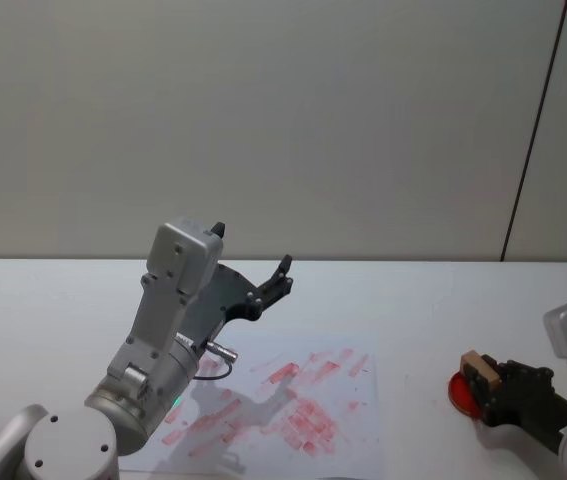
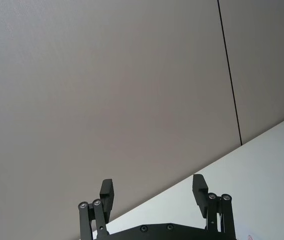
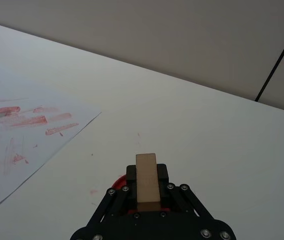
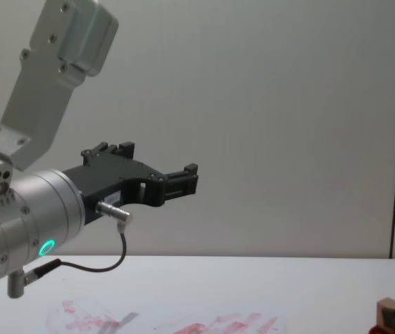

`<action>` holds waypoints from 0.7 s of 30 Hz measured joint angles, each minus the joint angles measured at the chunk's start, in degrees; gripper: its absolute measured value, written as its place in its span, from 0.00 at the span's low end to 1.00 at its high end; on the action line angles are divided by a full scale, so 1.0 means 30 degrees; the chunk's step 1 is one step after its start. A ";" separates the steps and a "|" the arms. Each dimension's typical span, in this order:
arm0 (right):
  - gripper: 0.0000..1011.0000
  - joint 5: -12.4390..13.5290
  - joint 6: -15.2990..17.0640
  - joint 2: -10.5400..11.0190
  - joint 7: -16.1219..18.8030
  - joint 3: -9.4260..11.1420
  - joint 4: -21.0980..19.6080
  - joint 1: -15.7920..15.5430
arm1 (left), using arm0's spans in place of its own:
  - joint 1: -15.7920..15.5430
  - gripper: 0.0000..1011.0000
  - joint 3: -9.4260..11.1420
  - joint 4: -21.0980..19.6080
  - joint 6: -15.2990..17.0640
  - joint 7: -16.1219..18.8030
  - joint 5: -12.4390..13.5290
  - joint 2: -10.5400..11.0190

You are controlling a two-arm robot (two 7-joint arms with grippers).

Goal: Use the one hand to pick up the stamp and affix it onto the A4 paper.

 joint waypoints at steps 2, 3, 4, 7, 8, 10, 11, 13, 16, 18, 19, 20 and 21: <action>0.22 -0.0005 0.0057 0.0000 0.0020 0.0009 0.0064 0.0033 | 0.0001 0.99 0.0000 -0.0001 0.0000 -0.0001 0.0000 0.0000; 0.22 -0.0006 0.0071 0.0000 0.0024 0.0013 0.0080 0.0042 | 0.0001 0.99 0.0001 0.0000 0.0000 -0.0001 0.0000 0.0001; 0.23 -0.0006 0.0101 0.0000 0.0029 0.0015 0.0094 0.0050 | 0.0000 0.99 0.0000 0.0000 0.0000 -0.0001 -0.0001 0.0000; 0.32 -0.0006 0.0176 -0.0005 0.0047 0.0024 0.0147 0.0092 | 0.0001 0.99 0.0000 -0.0001 0.0000 -0.0001 0.0000 0.0000; 0.34 -0.0006 0.0188 -0.0009 0.0048 0.0027 0.0158 0.0099 | 0.0000 0.99 0.0000 0.0000 0.0000 -0.0001 0.0000 0.0001; 0.40 -0.0006 0.0225 -0.0016 0.0049 0.0035 0.0181 0.0119 | 0.0000 0.99 0.0000 -0.0001 0.0000 -0.0001 0.0000 0.0000; 0.47 -0.0005 0.0237 -0.0016 0.0049 0.0039 0.0184 0.0125 | 0.0000 0.99 0.0000 0.0000 0.0000 0.0000 0.0000 0.0000; 0.53 0.0011 0.0250 -0.0020 0.0043 0.0048 0.0187 0.0136 | 0.0000 0.99 0.0000 -0.0001 0.0000 0.0000 0.0000 0.0000; 0.62 0.0057 0.0248 -0.0024 0.0018 0.0065 0.0182 0.0137 | 0.0000 0.99 0.0000 0.0000 0.0000 -0.0001 0.0001 0.0000; 0.69 0.0096 0.0202 -0.0022 -0.0011 0.0080 0.0127 0.0136 | 0.0000 0.99 0.0000 -0.0001 0.0000 0.0000 0.0000 0.0001; 0.73 0.0114 0.0170 -0.0020 -0.0025 0.0087 0.0084 0.0130 | 0.0001 0.99 0.0000 -0.0001 0.0000 -0.0001 0.0000 -0.0001; 0.74 0.0129 0.0140 -0.0017 -0.0042 0.0092 0.0048 0.0123 | 0.0000 0.99 0.0001 -0.0001 0.0000 -0.0001 0.0000 0.0001; 0.76 0.0151 0.0087 -0.0013 -0.0065 0.0098 -0.0001 0.0111 | 0.0000 0.99 0.0000 -0.0001 0.0000 -0.0001 0.0001 0.0000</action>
